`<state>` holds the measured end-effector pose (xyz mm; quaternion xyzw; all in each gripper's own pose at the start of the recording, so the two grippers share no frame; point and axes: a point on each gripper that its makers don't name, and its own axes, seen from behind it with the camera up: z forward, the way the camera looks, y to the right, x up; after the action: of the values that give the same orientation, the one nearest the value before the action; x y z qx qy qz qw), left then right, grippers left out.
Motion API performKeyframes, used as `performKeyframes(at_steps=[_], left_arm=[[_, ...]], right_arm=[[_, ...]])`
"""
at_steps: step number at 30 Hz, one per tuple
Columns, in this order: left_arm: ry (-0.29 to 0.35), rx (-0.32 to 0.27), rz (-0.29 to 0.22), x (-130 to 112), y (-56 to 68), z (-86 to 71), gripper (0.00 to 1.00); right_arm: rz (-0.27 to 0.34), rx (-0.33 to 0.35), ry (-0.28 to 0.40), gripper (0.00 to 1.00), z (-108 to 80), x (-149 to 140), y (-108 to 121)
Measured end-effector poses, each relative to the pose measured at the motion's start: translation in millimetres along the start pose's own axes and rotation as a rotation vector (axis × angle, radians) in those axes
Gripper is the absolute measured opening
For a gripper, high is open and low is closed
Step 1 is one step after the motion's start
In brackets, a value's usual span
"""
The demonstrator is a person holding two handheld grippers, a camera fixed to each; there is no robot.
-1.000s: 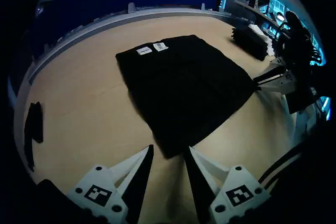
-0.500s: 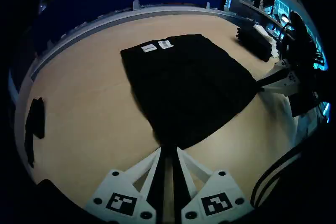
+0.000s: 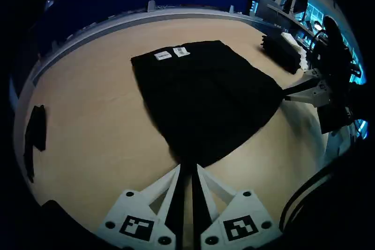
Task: Fold towel
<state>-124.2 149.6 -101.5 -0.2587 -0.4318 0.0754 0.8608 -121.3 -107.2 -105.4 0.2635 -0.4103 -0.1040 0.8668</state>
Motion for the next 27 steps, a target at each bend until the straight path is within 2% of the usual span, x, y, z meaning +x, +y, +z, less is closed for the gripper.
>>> performKeyframes(at_steps=[5,11,27], left_arm=[[0.015,-0.001,-0.014,8.4,1.0,-8.8,0.09],[0.045,-0.002,-0.047,20.9,2.6,-29.0,0.09],[0.116,-0.017,-0.152,56.4,10.5,-100.3,0.09]], right_arm=[[-0.003,0.002,0.011,0.16,-7.4,8.5,-1.4],[-0.002,0.004,0.026,0.16,-26.9,20.4,-4.4],[-0.057,0.016,0.028,0.16,-87.5,52.7,-14.7]])
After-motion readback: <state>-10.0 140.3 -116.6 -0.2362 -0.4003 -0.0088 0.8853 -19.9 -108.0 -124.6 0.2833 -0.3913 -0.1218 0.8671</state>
